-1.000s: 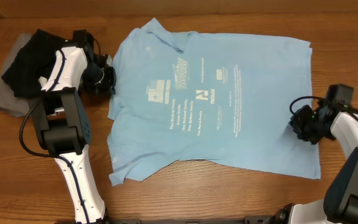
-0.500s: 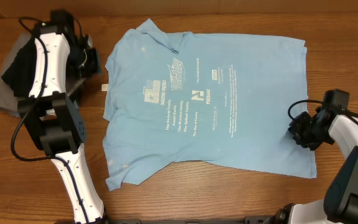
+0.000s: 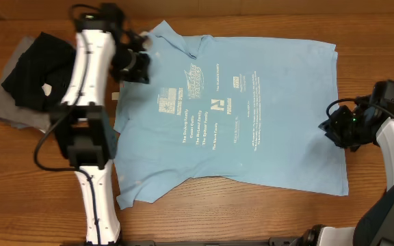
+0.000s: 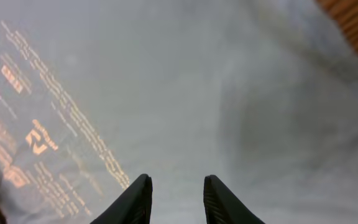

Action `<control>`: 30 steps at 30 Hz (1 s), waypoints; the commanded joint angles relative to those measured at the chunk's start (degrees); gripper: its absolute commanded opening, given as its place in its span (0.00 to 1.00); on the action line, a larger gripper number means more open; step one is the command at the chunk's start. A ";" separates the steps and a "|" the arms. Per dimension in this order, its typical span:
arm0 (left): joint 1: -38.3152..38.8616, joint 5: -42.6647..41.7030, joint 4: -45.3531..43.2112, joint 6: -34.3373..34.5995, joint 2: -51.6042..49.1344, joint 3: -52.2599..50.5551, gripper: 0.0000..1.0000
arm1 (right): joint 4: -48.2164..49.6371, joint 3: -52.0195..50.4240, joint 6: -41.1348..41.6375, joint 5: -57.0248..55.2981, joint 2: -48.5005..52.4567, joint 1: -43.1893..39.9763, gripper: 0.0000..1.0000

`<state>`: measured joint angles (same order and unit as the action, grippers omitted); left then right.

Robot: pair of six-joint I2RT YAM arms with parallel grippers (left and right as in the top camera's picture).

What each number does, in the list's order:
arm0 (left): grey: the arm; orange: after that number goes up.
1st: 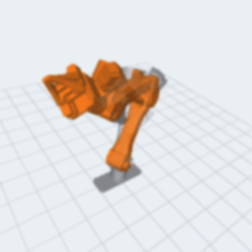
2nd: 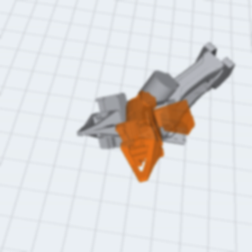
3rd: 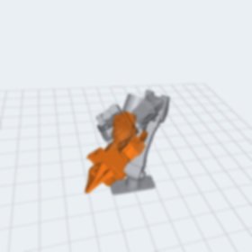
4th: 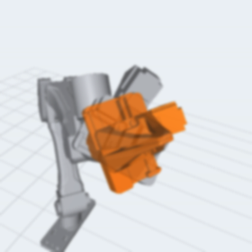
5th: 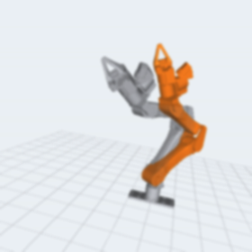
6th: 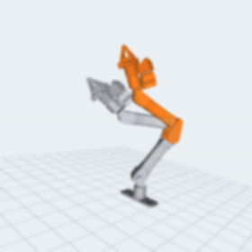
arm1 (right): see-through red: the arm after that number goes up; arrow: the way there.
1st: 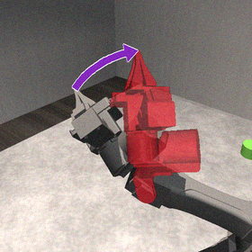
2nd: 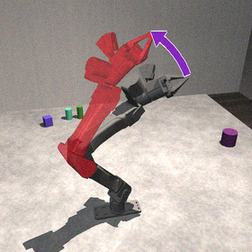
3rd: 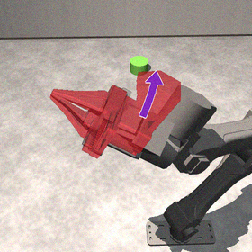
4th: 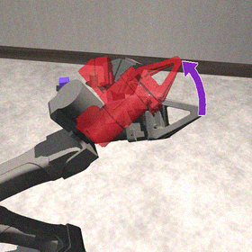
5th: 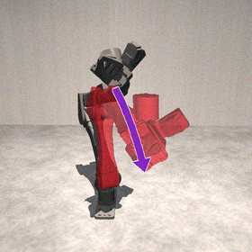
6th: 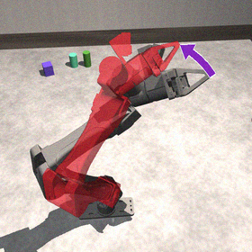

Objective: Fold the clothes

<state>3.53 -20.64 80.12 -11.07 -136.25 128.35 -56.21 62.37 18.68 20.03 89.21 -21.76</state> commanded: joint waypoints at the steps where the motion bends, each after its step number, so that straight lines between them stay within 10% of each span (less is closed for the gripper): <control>1: 3.13 1.95 -2.51 -4.76 -1.29 -6.23 0.04 | -0.81 0.98 -3.02 4.09 -0.59 -0.04 0.31; 17: 3.08 15.54 -28.35 6.84 -1.33 -22.03 0.05 | -2.01 0.98 -4.15 4.04 -0.59 -0.04 0.32; 22: 1.05 12.87 -28.87 7.45 -1.33 -19.65 0.05 | -1.03 0.98 -4.13 2.27 -0.59 -0.04 0.34; 30: -1.11 7.93 -13.60 7.21 -1.31 1.42 0.33 | -1.40 0.13 -1.90 -5.18 -0.46 -0.04 0.40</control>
<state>3.01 -12.16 62.24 -4.14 -137.84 119.11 -57.76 62.37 15.05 20.91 89.21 -21.74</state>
